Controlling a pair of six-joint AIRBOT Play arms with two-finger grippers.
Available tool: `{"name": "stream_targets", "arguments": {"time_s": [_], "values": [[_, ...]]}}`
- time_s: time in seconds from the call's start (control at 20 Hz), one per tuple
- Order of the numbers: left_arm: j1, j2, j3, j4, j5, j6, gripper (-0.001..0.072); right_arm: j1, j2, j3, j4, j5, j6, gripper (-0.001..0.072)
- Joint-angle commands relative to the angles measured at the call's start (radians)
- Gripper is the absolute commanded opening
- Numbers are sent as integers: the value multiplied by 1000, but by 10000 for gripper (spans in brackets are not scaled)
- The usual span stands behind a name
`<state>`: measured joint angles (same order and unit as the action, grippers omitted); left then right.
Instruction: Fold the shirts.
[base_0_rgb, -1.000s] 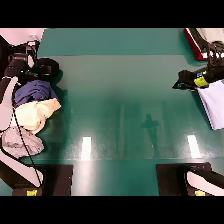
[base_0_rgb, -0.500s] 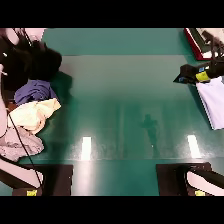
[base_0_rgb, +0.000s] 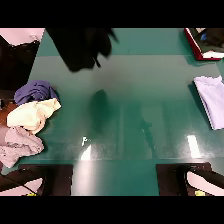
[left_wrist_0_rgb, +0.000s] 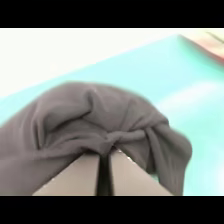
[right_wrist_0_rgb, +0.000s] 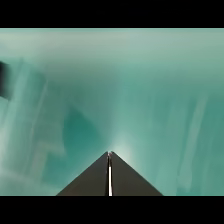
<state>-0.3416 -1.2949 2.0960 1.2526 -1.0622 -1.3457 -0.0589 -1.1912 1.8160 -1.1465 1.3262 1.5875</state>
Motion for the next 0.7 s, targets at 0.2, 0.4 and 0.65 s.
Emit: {"name": "stream_targets", "arguments": {"time_s": [0.2,0.4,0.65], "values": [[-228,21,-271,-104,-151,18,27,0,0,202,0,20,0,22],[-225,-77,-425,-26,-156,11,257,0,15,176,0,77,0,22],[-122,-124,-432,76,-373,-95,571,0,68,33,-8,73,0,22]]}}
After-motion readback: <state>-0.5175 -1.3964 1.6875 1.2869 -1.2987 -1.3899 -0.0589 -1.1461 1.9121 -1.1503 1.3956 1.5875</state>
